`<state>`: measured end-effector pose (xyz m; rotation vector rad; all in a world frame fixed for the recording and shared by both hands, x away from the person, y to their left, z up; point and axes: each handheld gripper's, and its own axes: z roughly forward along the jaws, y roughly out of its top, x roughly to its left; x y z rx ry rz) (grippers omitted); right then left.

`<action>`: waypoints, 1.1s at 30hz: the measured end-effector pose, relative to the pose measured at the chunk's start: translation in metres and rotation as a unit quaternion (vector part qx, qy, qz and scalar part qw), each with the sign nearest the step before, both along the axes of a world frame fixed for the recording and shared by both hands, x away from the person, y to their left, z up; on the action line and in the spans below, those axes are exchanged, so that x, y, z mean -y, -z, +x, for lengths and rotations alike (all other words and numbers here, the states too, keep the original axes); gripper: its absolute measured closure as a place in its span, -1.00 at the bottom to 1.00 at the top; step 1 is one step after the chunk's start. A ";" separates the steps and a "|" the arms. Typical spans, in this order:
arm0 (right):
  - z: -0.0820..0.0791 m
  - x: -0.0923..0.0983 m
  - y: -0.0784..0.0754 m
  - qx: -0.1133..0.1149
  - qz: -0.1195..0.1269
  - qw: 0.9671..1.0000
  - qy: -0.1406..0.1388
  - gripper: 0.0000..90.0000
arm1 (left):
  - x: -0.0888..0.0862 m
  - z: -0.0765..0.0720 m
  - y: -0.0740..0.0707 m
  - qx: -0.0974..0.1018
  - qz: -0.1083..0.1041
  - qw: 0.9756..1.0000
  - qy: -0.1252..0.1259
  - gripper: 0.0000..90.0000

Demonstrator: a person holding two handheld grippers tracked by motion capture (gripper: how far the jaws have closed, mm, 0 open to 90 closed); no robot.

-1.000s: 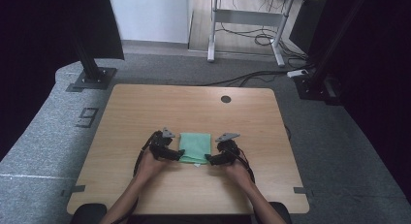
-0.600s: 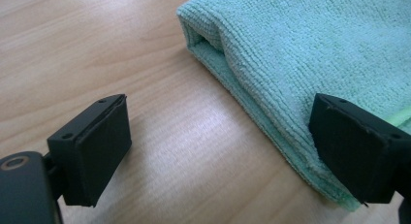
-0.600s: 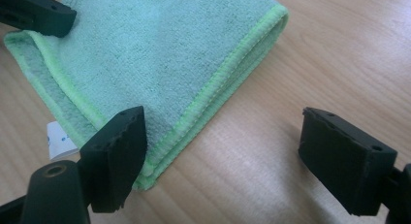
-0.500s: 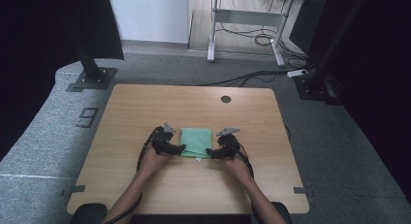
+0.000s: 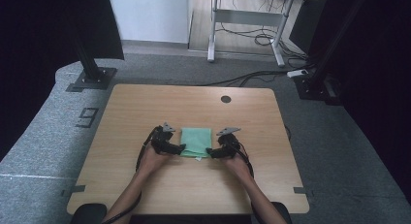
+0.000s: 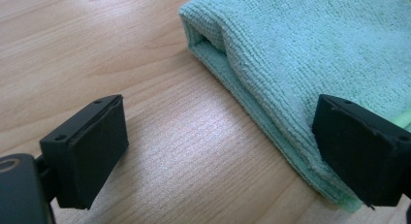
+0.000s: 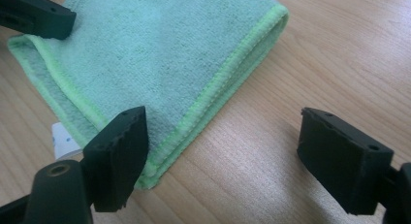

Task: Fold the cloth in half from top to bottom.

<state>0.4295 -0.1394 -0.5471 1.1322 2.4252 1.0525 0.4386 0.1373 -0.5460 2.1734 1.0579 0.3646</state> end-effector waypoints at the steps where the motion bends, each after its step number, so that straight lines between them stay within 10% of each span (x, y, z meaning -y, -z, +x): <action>1: 0.000 0.000 -0.001 0.001 0.000 1.000 -0.001 -0.57 | 0.000 0.000 -0.001 0.001 0.001 1.000 -0.001 -0.87; 13: -0.007 0.010 -0.014 0.016 0.033 0.999 -0.008 -0.62 | 0.002 -0.011 -0.019 0.018 0.012 1.000 0.011 -0.88; 33: -0.028 0.022 -0.027 0.016 0.022 0.999 -0.024 -0.81 | -0.016 -0.047 -0.039 0.032 0.009 0.998 0.045 -0.99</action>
